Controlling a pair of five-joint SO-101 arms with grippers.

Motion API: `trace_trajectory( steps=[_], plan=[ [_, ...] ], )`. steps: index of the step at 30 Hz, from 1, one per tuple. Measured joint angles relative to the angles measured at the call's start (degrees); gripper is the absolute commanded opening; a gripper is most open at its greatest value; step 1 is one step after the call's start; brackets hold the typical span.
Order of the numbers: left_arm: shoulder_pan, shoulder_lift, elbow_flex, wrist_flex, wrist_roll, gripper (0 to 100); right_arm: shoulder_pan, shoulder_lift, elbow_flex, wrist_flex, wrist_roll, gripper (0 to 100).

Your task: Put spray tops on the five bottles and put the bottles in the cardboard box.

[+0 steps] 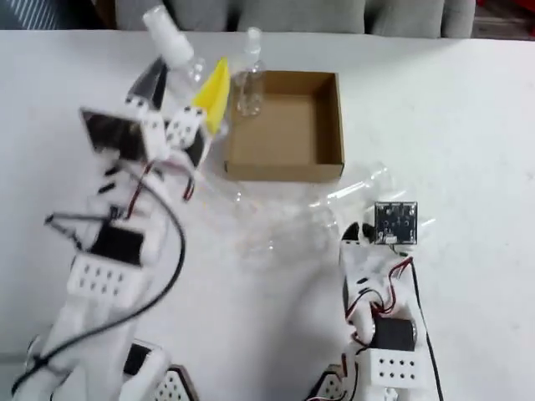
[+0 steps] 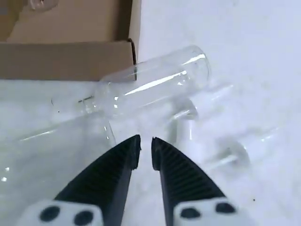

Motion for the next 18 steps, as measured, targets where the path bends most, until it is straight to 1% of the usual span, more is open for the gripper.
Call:
trace_trajectory(
  steps=[4, 12, 18],
  plan=[
    [0.00, 10.81, -2.20, -9.05, 0.00, 2, 0.00, 0.09, 0.00, 0.00, 0.00, 1.5],
    [0.00, 30.33, -2.20, -26.29, 0.00, 2, 0.00, 0.09, 0.00, 0.00, 0.00, 1.5],
    [0.00, 42.64, -2.20, -39.82, 0.00, 2, 0.00, 0.09, 0.00, 0.00, 0.00, 1.5]
  ],
)
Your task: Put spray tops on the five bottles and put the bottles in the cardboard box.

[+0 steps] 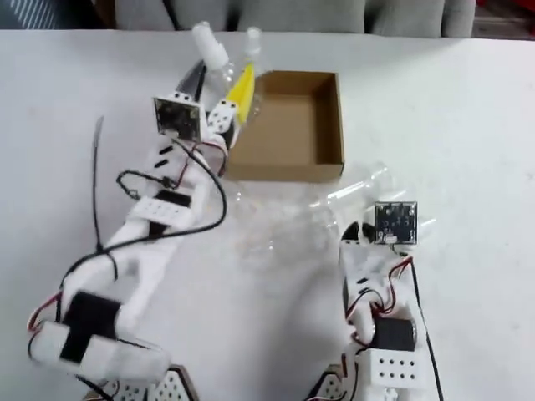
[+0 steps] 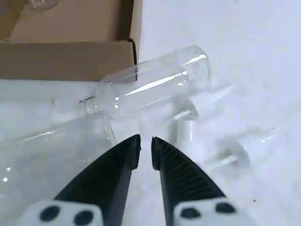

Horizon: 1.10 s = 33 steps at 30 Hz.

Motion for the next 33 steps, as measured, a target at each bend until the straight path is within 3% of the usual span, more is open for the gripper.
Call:
trace_trajectory(
  steps=[4, 9, 23, 28, 33],
  plan=[
    [0.09, 8.09, -4.04, -5.19, 0.00, 2, 0.00, 0.00, 0.00, 0.00, 0.00, 1.5],
    [0.26, 16.26, -8.53, -6.15, 0.00, 2, 0.00, 0.00, 0.00, 0.00, 0.00, 1.5],
    [0.88, 16.26, -7.65, -6.15, 0.26, 2, -0.26, 0.00, 0.00, -0.88, -0.09, 1.5],
    [4.31, 7.30, -0.97, -5.19, 0.26, 2, -7.21, 0.00, 0.00, -5.19, -0.09, 1.5],
    [7.56, -2.90, 1.05, 5.27, 0.35, 2, -19.52, 0.00, 0.00, -11.87, -0.09, 1.5]
  ],
)
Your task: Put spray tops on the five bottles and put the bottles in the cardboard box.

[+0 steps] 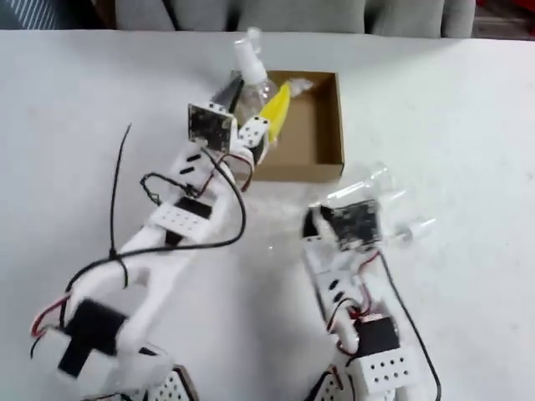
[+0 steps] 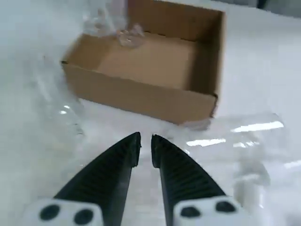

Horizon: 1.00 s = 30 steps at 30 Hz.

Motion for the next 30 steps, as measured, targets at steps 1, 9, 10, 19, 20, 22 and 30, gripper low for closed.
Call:
trace_trajectory(
  steps=[1, 9, 10, 19, 20, 22, 30],
  plan=[
    [0.35, -1.67, 0.00, 2.73, 0.09, 2, -2.64, 0.00, 0.00, -1.23, 0.00, 1.5],
    [0.44, -13.01, 0.09, 23.30, 5.36, 2, -10.11, 0.00, 0.09, -8.79, 0.00, 1.5],
    [0.44, -13.89, 0.09, 24.53, 6.33, 2, -10.11, 0.00, 0.09, -9.93, 0.00, 1.5],
    [4.84, -20.04, 0.09, 35.43, 7.65, 2, -10.90, 0.00, 0.09, -11.43, 0.00, 1.5],
    [5.19, -20.48, 0.09, 36.48, 7.65, 2, -10.90, 0.00, 0.09, -11.43, 0.00, 1.5],
    [5.54, -21.10, 0.09, 38.42, 7.65, 2, -10.90, 0.00, 0.09, -11.43, 0.00, 1.5],
    [5.54, -25.76, 0.09, 47.03, 7.65, 2, -10.81, -0.18, 0.09, -11.43, 0.00, 1.5]
  ],
)
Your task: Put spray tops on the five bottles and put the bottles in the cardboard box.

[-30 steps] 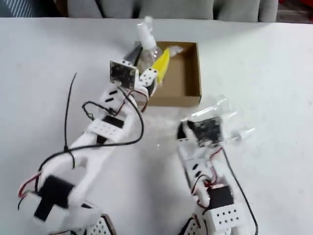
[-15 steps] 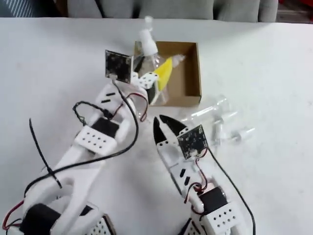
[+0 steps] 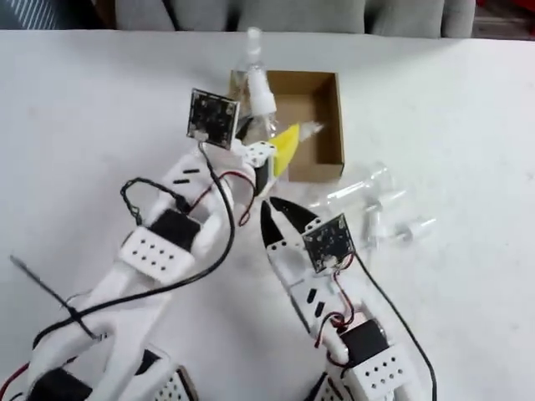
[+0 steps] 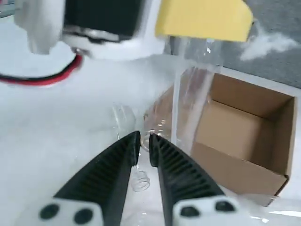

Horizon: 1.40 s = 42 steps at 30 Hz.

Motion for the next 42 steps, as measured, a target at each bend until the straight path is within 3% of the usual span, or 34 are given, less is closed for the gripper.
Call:
trace_trajectory(
  steps=[7, 12, 20, 28, 37, 42],
  plan=[
    [1.58, -7.03, 0.18, 7.12, -0.09, 2, 0.35, -0.79, 0.00, 0.00, 0.00, 1.5],
    [2.64, -9.76, 3.78, 6.86, -0.09, 2, 0.35, 0.26, 0.00, 0.18, 0.00, 1.5],
    [0.35, -8.26, 8.00, -7.56, -1.05, 2, 4.57, 0.18, 0.00, 8.88, 0.00, 1.5],
    [-6.77, 13.89, -3.43, -12.66, -5.71, 2, 19.08, 0.18, 0.00, 13.98, 0.00, 1.5],
    [-10.11, 37.10, -7.38, -39.38, -8.26, 2, 20.66, 0.18, 0.00, 15.56, 0.00, 1.5],
    [-10.11, 44.04, -8.79, -47.47, -12.04, 2, 20.84, 0.18, 0.00, 15.56, 0.00, 1.5]
  ],
)
